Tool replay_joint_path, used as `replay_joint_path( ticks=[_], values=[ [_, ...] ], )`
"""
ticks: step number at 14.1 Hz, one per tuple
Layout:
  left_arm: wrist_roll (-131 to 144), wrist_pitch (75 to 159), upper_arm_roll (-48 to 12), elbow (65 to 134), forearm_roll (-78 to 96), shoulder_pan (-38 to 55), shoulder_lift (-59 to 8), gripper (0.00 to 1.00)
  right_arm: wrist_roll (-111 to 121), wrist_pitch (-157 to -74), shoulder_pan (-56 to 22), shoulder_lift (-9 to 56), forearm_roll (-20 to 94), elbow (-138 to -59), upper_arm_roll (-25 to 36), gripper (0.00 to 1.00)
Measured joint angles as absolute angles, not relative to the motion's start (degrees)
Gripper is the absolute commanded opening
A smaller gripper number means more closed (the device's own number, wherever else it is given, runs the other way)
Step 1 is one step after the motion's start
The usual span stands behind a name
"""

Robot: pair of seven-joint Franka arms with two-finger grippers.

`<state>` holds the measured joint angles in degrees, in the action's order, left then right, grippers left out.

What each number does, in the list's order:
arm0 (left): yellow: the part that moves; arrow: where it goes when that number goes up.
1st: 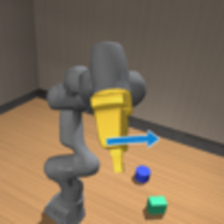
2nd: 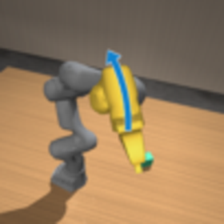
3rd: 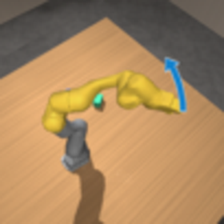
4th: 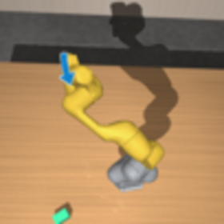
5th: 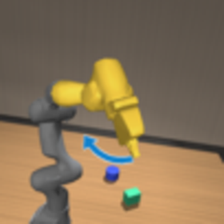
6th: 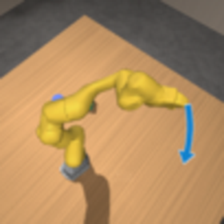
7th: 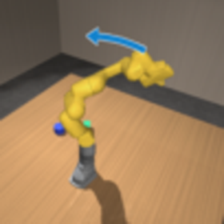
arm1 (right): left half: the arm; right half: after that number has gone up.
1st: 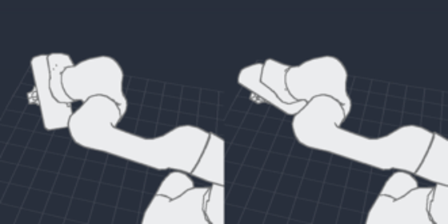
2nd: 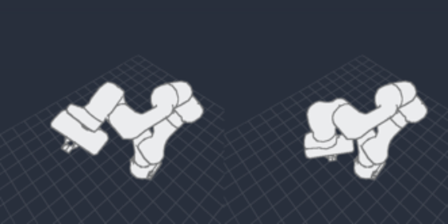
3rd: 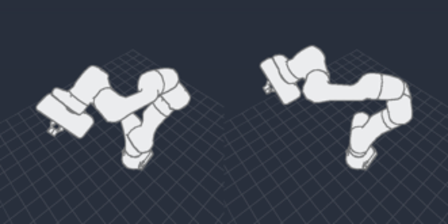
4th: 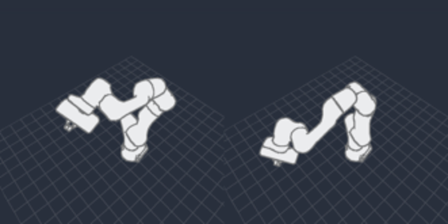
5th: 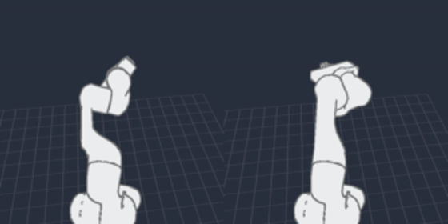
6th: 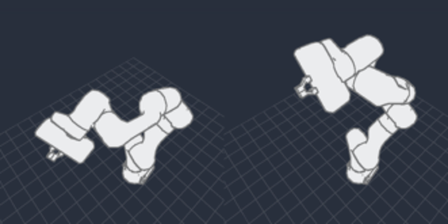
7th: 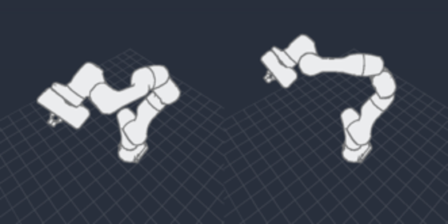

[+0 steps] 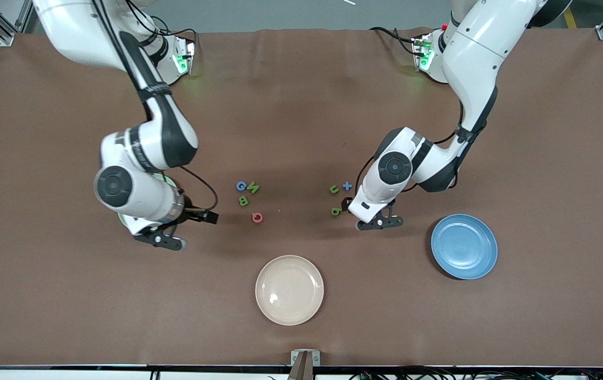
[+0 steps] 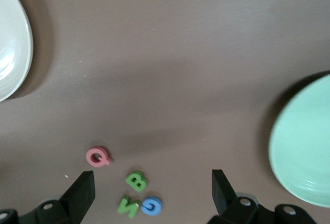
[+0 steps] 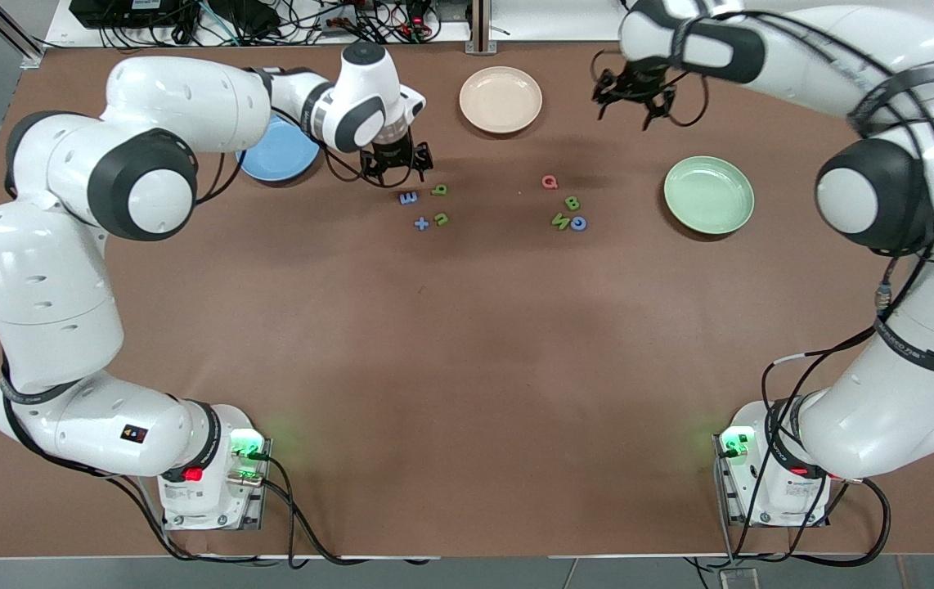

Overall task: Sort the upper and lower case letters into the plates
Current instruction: 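Reach the pink Q with the right gripper while the left gripper grasps m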

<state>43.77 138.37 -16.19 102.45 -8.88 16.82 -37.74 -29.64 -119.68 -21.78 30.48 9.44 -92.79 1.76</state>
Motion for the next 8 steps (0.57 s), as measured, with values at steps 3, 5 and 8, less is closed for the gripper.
replay_joint_path(
  ticks=[3,5,8],
  values=[
    [45.32,139.33,-16.15,102.79,-8.88,16.92,-39.04,0.76,-29.90,-125.39,-23.78,34.02,9.50,-92.79,1.77,1.00],
    [45.90,139.36,-16.15,102.82,-8.88,16.92,-39.30,0.64,-31.75,-128.82,-25.09,35.88,9.61,-92.75,1.78,0.99],
    [46.10,139.36,-16.16,102.90,-8.88,16.92,-39.30,0.56,-34.76,-132.08,-27.29,37.84,9.62,-92.70,1.78,0.95]
  ],
)
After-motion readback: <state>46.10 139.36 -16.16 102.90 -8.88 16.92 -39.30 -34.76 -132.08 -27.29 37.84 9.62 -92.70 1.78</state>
